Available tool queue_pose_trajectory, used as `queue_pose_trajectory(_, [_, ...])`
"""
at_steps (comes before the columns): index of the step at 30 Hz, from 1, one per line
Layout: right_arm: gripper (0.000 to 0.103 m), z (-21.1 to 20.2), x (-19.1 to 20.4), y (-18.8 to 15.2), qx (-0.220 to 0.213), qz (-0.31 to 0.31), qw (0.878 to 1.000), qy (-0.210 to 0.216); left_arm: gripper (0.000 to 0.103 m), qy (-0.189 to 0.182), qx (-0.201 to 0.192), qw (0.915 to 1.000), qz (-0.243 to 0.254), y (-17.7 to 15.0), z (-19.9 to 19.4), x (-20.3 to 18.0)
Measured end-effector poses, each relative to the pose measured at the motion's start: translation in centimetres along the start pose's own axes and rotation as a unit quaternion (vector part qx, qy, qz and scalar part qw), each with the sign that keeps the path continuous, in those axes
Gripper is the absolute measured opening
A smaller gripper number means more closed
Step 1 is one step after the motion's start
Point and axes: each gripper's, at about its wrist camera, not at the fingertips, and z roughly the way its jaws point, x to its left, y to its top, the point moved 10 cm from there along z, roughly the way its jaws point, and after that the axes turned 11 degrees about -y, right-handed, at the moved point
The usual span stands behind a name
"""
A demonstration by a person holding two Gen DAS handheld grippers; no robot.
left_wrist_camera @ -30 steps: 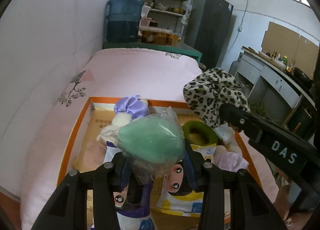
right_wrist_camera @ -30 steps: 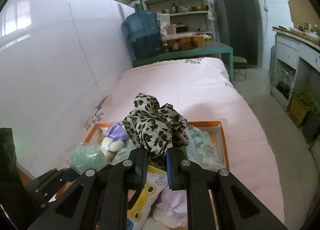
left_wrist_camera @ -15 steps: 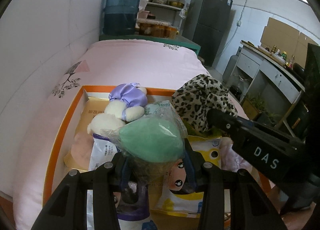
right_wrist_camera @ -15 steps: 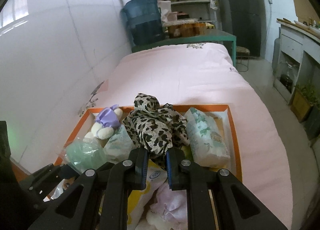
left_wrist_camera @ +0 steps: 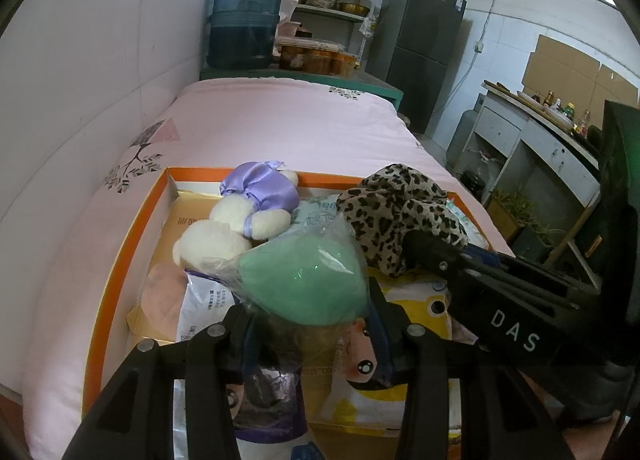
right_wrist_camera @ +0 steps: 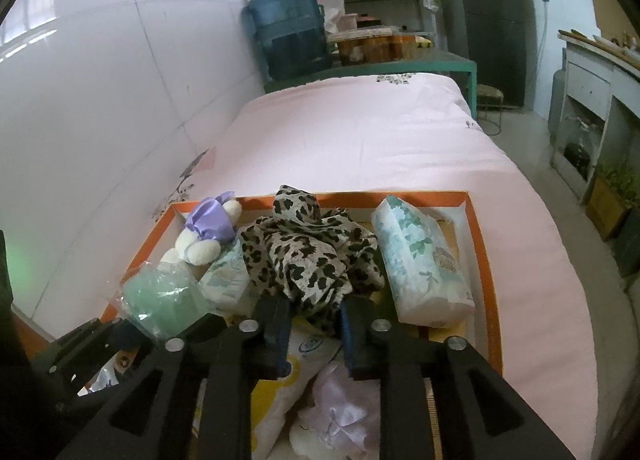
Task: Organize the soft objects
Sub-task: 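Lift and carry the scrunchie and green ball over the tray while both grippers lower them, then open both grippers to release the scrunchie and ball into the tray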
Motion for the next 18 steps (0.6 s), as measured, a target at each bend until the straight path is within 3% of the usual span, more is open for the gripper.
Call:
queue_pose_trajectory(11, [0.046,-0.5,0.0,-0.1,-0.008,0.004,1.0,0.007,0.048,-0.011,-0.01,0.9999,0.003,0.0,0.1,0.0])
queue_pose_trajectory(18, [0.053,-1.6,0.3,0.3,-0.028,-0.003,1.0,0.007,0.061,-0.016,-0.018,0.9996,0.012,0.1,-0.4,-0.5])
